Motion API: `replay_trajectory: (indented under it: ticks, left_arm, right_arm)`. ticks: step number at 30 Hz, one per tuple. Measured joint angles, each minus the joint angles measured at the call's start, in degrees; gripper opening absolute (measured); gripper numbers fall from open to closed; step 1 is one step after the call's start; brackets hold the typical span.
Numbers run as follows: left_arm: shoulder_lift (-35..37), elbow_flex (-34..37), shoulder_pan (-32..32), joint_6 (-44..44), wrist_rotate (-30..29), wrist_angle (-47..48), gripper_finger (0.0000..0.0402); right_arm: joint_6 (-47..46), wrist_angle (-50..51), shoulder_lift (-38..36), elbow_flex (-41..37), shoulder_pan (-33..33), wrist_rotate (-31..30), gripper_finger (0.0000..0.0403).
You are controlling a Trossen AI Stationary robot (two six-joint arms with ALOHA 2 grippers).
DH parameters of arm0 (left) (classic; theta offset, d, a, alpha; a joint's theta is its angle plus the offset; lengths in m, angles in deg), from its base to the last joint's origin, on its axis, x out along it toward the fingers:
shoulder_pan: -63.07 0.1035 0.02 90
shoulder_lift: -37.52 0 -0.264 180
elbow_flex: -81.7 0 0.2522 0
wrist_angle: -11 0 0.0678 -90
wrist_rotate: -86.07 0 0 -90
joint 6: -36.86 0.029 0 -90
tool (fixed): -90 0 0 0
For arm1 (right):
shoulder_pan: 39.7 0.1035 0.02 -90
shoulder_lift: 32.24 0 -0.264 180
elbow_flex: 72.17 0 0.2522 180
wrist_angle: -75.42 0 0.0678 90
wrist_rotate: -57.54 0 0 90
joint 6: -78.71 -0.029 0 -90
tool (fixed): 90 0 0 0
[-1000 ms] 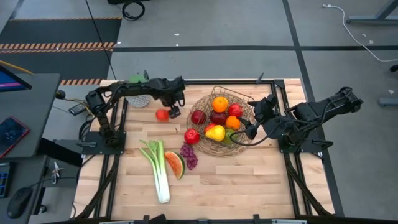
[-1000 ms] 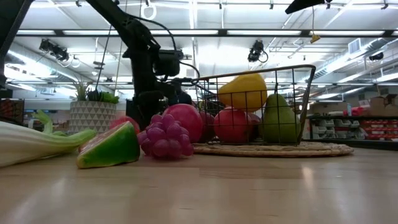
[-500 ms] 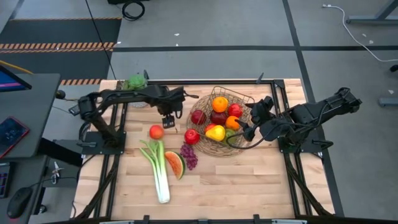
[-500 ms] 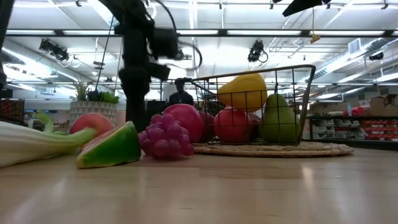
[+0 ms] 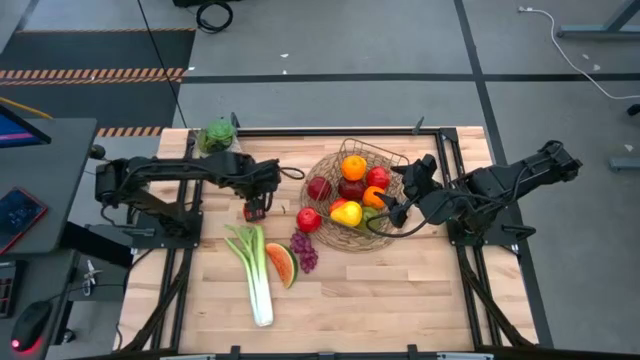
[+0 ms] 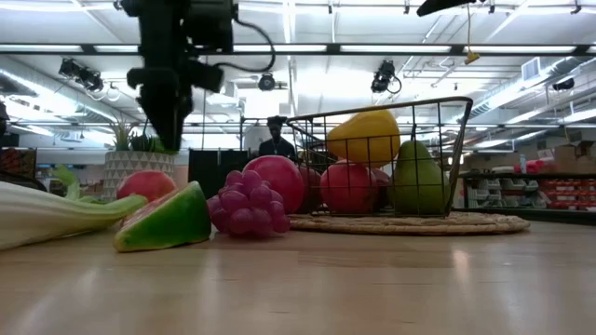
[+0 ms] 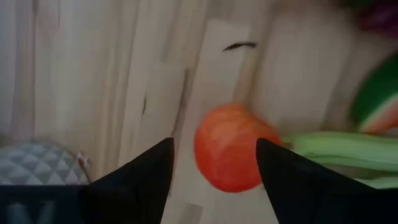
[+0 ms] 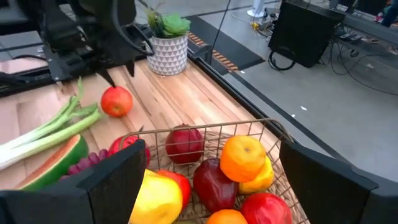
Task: Build produce basket
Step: Put the red apple into the gold wire basket
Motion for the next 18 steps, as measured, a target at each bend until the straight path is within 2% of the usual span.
replay_trajectory:
  ticks: [6, 11, 15, 18]
  left_arm:
    - [0.22, 3.76, -1.87, -3.45, -0.43, 0.22, 0.0278]
    - [0.17, 5.58, -3.85, 1.9, -1.58, 1.37, 0.0314]
    - [0.17, 5.54, -4.58, 3.12, -2.04, 1.6, 0.0321]
    - [0.17, 5.54, -5.17, 8.57, -4.6, 3.06, 0.032]
  right_arm:
    - [0.28, -2.29, 1.45, 0.02, 0.04, 0.48, 0.0373]
    - [1.65, -4.22, 2.68, 0.0, 0.04, 1.75, 0.0373]
    - [3.44, -5.96, 2.77, 0.0, 0.0, 2.49, 0.0373]
    - [5.19, -7.56, 2.77, 0.0, 0.0, 2.55, 0.0373]
